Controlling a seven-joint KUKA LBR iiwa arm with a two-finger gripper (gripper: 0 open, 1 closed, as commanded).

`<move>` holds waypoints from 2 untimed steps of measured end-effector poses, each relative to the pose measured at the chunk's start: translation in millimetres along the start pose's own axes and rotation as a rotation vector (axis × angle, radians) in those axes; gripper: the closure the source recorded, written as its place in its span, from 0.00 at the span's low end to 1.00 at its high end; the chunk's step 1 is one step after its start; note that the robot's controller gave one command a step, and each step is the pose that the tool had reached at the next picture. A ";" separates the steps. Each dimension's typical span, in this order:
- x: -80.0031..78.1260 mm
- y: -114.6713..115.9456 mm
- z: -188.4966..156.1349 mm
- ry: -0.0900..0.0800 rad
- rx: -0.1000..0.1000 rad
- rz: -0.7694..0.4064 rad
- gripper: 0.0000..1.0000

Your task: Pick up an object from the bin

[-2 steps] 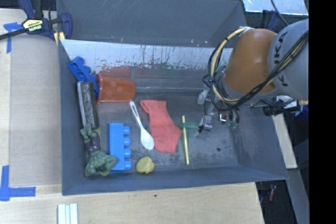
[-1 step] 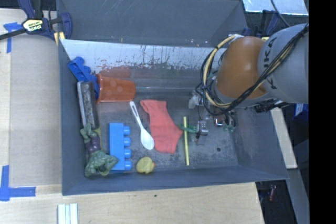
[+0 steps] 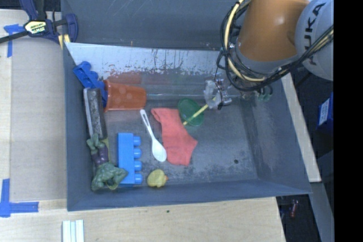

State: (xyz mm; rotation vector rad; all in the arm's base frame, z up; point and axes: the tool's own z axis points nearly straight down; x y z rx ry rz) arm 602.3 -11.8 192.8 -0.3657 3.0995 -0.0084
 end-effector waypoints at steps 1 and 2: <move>0.0 0.1 0.0 0.000 0.000 -0.001 1.00; -2.3 -0.2 6.4 -0.004 0.001 0.039 1.00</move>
Offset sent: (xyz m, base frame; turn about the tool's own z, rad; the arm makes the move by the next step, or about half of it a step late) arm 0.0120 0.0065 -0.0694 0.2898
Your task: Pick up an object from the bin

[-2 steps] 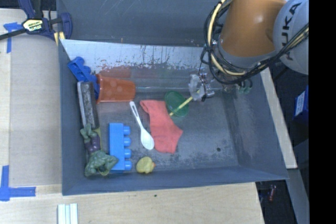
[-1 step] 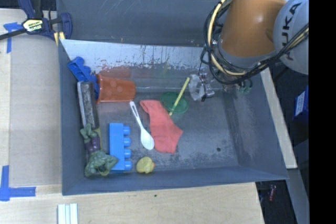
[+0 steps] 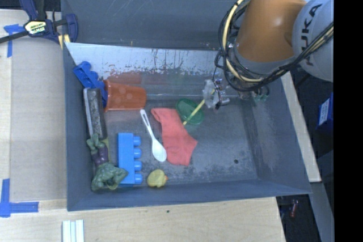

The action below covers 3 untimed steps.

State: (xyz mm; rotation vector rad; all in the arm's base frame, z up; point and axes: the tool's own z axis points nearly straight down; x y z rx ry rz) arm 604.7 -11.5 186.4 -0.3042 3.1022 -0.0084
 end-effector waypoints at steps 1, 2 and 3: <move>24.8 8.4 21.3 0.003 0.000 0.094 1.00; 24.0 11.8 36.4 0.001 0.000 -0.152 1.00; 16.5 17.7 36.4 -0.002 0.001 0.106 0.00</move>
Offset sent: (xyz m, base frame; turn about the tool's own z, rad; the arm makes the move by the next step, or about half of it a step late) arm -0.0250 0.0138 -0.0627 0.2772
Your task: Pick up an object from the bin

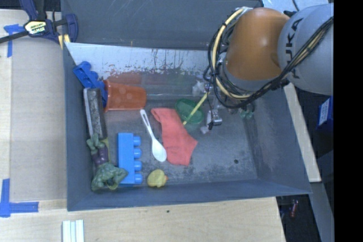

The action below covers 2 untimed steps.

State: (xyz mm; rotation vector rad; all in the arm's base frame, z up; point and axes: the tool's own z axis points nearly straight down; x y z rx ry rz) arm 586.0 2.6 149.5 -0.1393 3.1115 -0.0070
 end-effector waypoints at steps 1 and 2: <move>0.0 0.0 0.0 0.000 0.000 -0.001 0.00; -8.7 10.4 24.1 -0.005 0.002 -0.152 0.00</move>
Offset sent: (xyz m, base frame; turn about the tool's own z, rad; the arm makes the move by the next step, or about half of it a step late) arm 0.0111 0.0192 -0.0434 -0.2516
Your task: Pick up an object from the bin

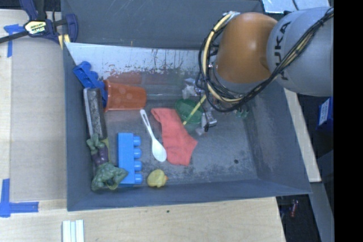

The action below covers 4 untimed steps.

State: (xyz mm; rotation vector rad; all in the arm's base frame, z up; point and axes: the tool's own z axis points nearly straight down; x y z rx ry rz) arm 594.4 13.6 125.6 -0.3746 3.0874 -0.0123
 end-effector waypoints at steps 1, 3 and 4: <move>-21.2 -12.3 21.2 0.003 -0.001 -0.079 1.00; -18.8 -15.0 -5.5 0.005 -0.003 -0.183 1.00; -9.9 -16.6 -79.4 0.003 -0.003 -0.309 1.00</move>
Offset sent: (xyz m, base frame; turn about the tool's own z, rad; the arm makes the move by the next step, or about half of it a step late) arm 0.0000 0.0000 0.0000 0.0000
